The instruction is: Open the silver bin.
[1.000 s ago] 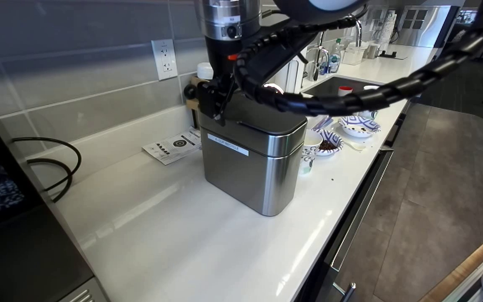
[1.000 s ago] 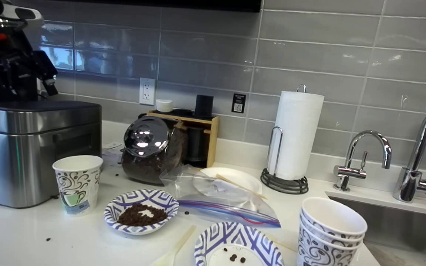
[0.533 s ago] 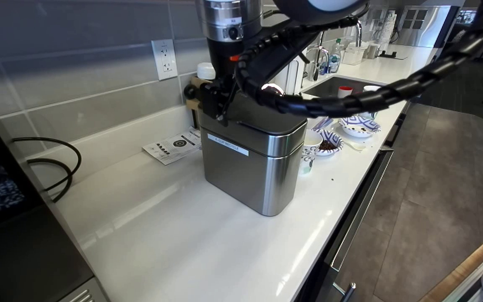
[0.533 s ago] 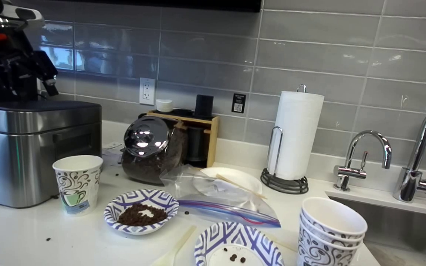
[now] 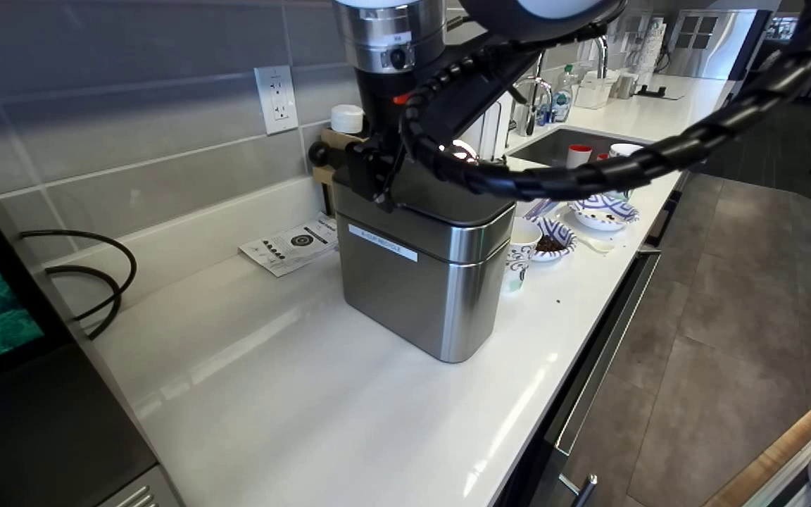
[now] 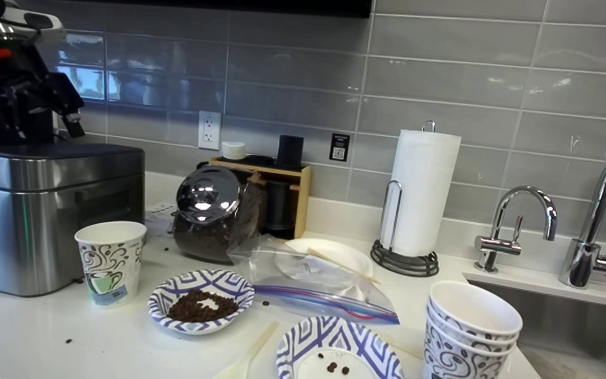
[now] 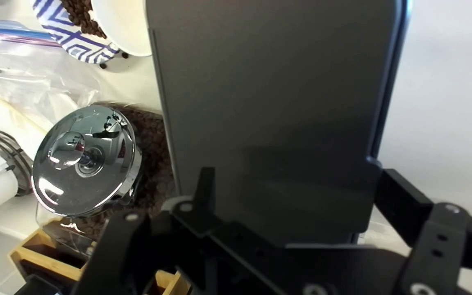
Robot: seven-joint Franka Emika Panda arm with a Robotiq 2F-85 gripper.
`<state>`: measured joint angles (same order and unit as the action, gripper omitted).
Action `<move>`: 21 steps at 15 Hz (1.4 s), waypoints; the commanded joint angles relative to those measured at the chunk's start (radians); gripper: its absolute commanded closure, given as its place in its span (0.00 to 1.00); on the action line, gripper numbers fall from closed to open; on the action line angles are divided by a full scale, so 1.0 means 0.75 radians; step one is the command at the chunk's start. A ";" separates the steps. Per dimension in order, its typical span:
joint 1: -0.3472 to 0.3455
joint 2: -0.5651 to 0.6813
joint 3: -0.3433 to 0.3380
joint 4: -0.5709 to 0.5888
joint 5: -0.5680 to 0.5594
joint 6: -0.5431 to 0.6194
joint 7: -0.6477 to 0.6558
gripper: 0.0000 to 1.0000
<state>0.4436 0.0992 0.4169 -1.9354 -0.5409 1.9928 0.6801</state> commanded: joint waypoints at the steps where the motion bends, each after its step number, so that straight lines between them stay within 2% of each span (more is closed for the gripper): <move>1: 0.023 -0.001 -0.013 0.018 -0.015 -0.060 -0.011 0.00; 11: 0.026 -0.024 -0.012 0.046 -0.010 -0.159 -0.017 0.00; 21: 0.001 -0.129 -0.017 0.029 -0.008 -0.173 -0.017 0.00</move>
<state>0.4509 0.0455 0.4097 -1.9015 -0.5409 1.8946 0.6793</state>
